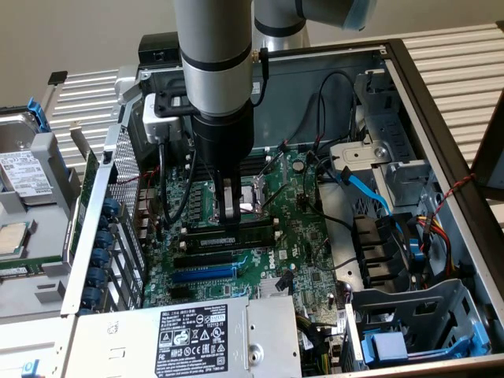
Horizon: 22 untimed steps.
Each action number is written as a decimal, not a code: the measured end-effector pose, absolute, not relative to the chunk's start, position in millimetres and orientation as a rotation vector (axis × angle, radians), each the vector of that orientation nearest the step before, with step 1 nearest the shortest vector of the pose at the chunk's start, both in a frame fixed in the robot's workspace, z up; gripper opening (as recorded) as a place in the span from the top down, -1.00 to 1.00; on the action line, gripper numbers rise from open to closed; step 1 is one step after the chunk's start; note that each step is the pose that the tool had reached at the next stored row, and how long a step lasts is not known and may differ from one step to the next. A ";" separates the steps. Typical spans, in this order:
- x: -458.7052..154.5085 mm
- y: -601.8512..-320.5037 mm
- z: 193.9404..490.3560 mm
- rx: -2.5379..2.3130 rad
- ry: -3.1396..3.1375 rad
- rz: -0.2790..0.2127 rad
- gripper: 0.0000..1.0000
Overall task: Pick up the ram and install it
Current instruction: 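Press down the ram until it locks into place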
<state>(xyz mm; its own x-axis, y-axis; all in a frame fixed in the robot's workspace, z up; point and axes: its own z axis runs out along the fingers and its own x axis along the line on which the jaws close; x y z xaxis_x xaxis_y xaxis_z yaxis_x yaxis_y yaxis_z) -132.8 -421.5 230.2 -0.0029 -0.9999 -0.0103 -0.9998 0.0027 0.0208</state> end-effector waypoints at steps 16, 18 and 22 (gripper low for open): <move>-132.9 -421.9 229.7 2.214 -2.220 -0.037 0.79; -132.9 -421.9 229.3 2.214 -2.220 -0.037 0.79; -132.8 -421.9 228.6 2.214 -2.220 -0.037 0.79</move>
<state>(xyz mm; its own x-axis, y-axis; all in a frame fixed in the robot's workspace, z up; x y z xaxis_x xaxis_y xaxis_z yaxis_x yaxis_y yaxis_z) -132.8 -421.9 228.6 -0.0029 -0.9999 -0.0125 -0.9998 0.0026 0.0209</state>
